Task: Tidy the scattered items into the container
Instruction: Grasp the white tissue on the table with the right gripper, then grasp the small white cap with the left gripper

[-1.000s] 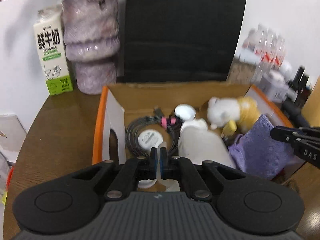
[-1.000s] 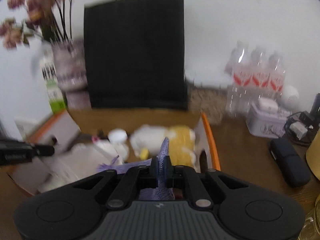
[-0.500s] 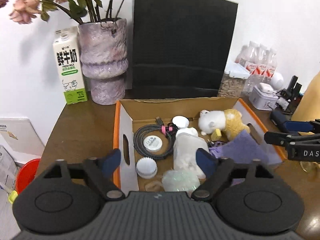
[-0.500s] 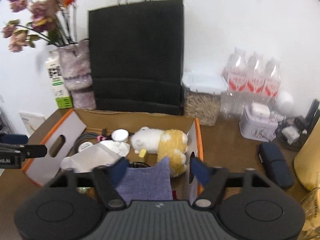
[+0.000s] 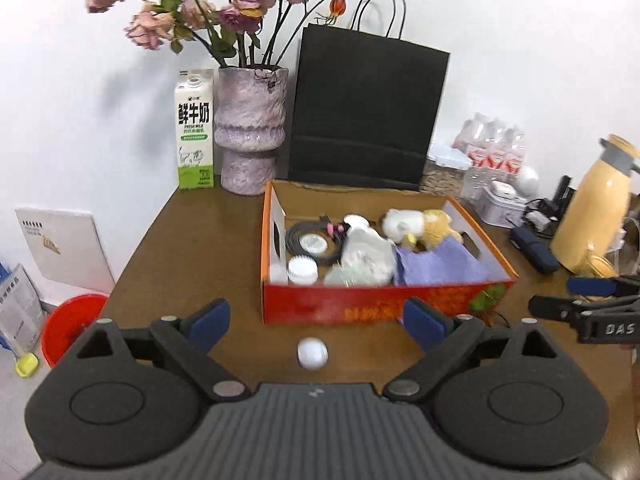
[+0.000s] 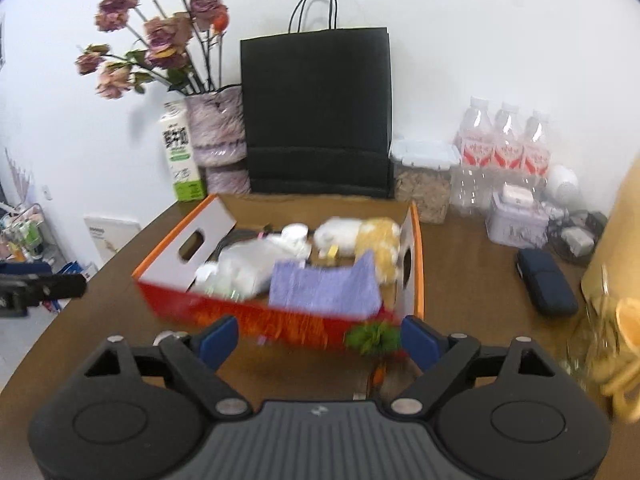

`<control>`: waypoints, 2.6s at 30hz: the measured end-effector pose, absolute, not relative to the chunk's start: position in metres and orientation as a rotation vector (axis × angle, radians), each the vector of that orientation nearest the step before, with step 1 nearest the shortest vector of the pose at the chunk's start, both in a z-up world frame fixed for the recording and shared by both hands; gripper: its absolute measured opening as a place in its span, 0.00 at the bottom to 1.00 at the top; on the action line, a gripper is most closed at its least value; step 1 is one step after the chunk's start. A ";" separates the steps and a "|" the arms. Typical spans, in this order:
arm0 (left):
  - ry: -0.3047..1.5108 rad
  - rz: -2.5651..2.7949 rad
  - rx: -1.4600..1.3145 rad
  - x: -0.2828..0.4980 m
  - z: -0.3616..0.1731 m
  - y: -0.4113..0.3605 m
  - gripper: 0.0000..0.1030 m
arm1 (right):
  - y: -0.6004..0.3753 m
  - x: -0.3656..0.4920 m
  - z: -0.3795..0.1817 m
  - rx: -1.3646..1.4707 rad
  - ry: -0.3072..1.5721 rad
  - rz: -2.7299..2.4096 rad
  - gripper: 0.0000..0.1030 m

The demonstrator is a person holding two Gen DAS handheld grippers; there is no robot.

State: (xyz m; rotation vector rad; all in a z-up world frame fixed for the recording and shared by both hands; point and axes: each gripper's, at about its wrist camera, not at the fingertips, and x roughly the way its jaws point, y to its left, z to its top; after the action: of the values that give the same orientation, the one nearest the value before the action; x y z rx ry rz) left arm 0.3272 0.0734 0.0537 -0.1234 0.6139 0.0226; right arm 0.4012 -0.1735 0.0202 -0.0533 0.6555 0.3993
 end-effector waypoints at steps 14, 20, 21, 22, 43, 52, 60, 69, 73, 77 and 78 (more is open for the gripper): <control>0.566 0.094 -0.133 0.179 0.003 0.043 0.95 | -0.216 0.261 -0.031 -0.034 0.621 0.392 0.87; 0.605 0.062 -0.069 0.157 -0.029 0.034 0.95 | -0.220 0.206 -0.056 -0.045 0.570 0.383 0.84; 0.612 0.062 -0.075 0.157 -0.033 0.034 0.95 | -0.219 0.201 -0.060 -0.053 0.574 0.375 0.83; 0.625 0.060 -0.084 0.158 -0.036 0.035 0.95 | -0.218 0.197 -0.063 -0.068 0.582 0.372 0.81; 0.651 0.012 -0.030 0.329 -0.049 0.050 0.62 | -0.204 0.270 -0.092 -0.048 0.609 0.354 0.15; 0.750 0.036 -0.002 0.407 -0.073 0.054 0.32 | -0.189 0.287 -0.086 -0.036 0.596 0.405 0.15; 0.712 0.054 -0.026 0.382 -0.064 0.052 0.28 | -0.183 0.294 -0.085 -0.025 0.587 0.425 0.15; 0.599 -0.007 -0.122 0.270 -0.027 0.046 0.29 | -0.181 0.266 -0.071 -0.010 0.559 0.441 0.15; 0.569 -0.015 -0.122 0.225 -0.012 0.045 0.29 | -0.182 0.248 -0.059 -0.005 0.555 0.469 0.15; 0.535 -0.048 -0.105 0.187 -0.001 0.038 0.29 | -0.186 0.228 -0.040 -0.005 0.525 0.490 0.15; 0.533 -0.064 -0.110 0.180 0.000 0.037 0.29 | -0.187 0.222 -0.035 -0.001 0.517 0.492 0.15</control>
State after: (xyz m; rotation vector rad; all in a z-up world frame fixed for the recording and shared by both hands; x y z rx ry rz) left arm 0.1796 0.0367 0.0000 -0.1095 0.5328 -0.0638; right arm 0.2220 -0.1873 -0.0348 -0.0007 0.5172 0.4916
